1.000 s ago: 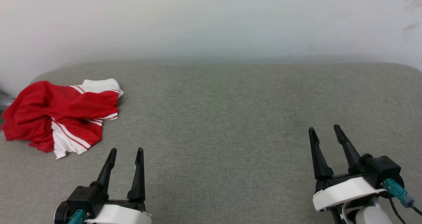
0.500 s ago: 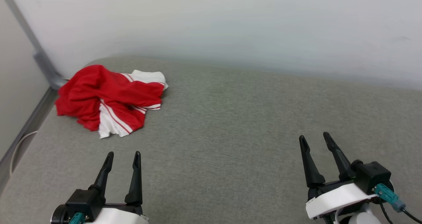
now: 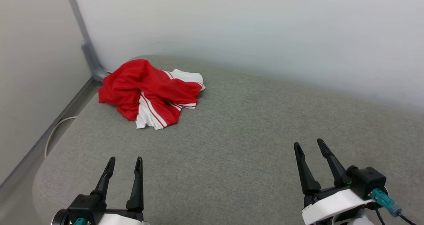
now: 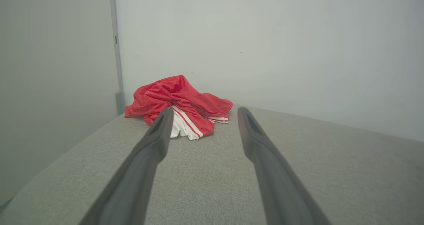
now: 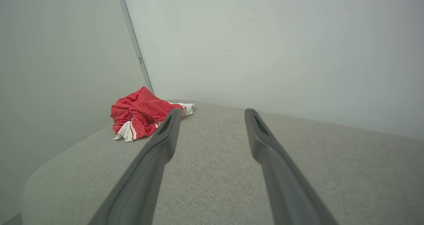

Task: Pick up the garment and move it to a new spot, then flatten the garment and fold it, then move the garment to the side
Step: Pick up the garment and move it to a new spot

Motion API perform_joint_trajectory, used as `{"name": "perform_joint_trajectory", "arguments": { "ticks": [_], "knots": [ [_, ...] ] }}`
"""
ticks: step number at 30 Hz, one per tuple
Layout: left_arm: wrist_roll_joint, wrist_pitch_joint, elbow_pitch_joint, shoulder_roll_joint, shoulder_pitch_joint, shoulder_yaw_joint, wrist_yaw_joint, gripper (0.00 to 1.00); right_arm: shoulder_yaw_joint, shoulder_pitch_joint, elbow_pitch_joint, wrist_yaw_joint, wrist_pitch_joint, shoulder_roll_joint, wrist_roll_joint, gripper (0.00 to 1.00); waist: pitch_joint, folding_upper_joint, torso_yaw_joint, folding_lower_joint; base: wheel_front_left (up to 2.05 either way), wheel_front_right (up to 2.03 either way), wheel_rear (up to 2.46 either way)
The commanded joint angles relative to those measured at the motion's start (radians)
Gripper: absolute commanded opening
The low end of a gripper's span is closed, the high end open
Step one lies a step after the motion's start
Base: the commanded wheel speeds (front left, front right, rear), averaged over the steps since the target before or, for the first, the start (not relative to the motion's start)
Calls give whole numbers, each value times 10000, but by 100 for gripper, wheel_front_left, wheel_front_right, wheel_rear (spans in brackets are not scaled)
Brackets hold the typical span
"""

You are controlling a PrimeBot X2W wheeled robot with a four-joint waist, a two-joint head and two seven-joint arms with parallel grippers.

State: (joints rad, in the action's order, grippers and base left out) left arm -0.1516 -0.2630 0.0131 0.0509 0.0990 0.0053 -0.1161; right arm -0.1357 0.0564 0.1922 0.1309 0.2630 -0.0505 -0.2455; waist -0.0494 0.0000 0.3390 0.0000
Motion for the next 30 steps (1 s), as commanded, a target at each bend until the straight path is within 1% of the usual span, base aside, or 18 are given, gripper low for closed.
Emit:
{"name": "perform_joint_trajectory", "arguments": {
  "ticks": [1,7,13,23,30],
  "knots": [
    [87,-28,-31,-10,114,-19,-68,100,-5,-152,3,-3,28,6,-11,100,-40,0,157,0,0,0,0],
    [156,-28,-51,-10,209,-33,-80,100,-39,-165,8,-3,28,6,-46,100,-77,0,476,0,0,0,0],
    [203,-28,-20,-10,254,-25,-113,100,-95,-199,21,-3,28,6,-72,100,-128,0,620,0,0,0,0],
    [171,-28,-114,-10,217,90,-120,100,-67,-107,14,-3,28,6,-70,100,-24,0,484,0,0,0,0],
    [-164,-26,21,-13,-382,311,-134,100,154,139,-272,-3,28,4,319,100,613,0,160,0,0,0,0]
  ]
}}
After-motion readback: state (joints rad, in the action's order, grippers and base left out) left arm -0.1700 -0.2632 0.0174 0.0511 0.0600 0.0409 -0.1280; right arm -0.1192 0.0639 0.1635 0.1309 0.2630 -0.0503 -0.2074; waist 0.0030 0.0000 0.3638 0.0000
